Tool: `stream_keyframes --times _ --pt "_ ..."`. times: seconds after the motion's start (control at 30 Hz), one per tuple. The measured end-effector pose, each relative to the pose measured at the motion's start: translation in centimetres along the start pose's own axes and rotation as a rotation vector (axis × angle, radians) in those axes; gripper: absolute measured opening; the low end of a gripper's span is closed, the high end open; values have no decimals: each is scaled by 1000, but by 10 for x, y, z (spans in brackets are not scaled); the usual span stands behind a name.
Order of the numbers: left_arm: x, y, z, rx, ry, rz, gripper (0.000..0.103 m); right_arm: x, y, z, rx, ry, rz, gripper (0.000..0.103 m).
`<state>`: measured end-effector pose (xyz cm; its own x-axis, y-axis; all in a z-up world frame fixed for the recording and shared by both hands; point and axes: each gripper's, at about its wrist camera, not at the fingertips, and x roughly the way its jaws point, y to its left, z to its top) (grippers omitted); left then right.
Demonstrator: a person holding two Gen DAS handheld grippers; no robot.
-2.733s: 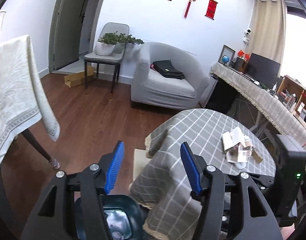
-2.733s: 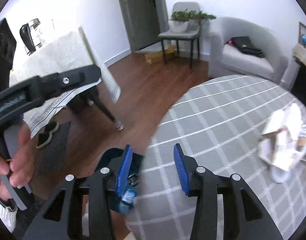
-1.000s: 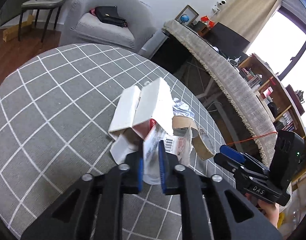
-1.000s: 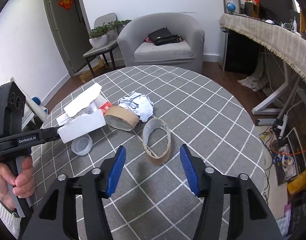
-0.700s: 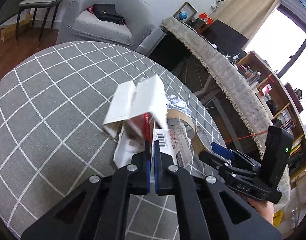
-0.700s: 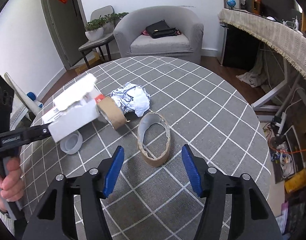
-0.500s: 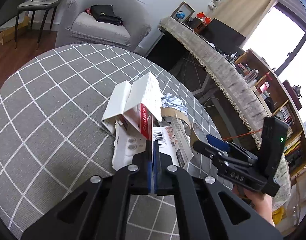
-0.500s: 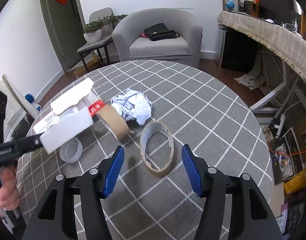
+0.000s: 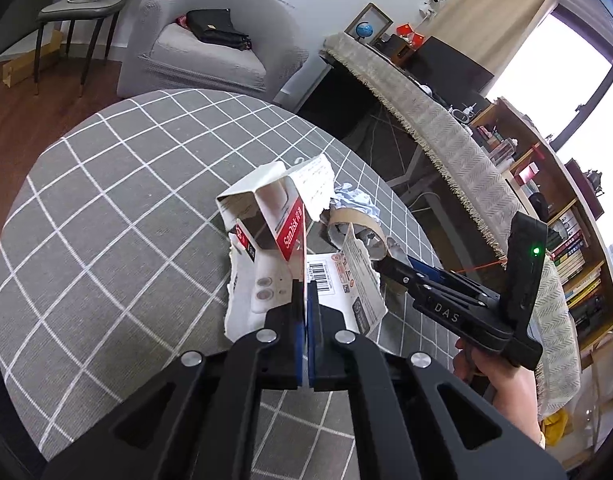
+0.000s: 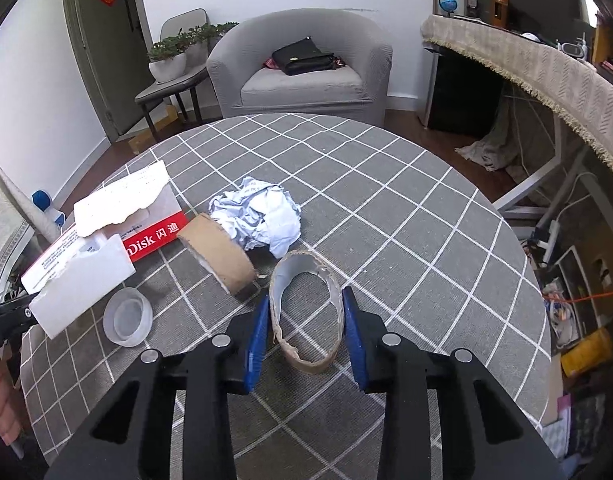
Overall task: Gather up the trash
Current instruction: 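Grasp the white box with the left tool while the right tool grasps the brown tape roll, then carry the white box and tape roll to the teal bin and release them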
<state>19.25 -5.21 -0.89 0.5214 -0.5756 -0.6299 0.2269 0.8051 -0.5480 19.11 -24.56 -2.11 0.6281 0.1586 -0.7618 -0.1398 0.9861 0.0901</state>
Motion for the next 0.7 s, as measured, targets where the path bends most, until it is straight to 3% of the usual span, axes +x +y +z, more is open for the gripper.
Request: stream_keyframes --times 0.4,0.7 --pt "-15 -1 -17 9 5 25 2 -13 7 -9 5 -9 28 35" --pt "-32 -4 -36 36 -5 87 2 -28 25 -24 2 -24 72 35"
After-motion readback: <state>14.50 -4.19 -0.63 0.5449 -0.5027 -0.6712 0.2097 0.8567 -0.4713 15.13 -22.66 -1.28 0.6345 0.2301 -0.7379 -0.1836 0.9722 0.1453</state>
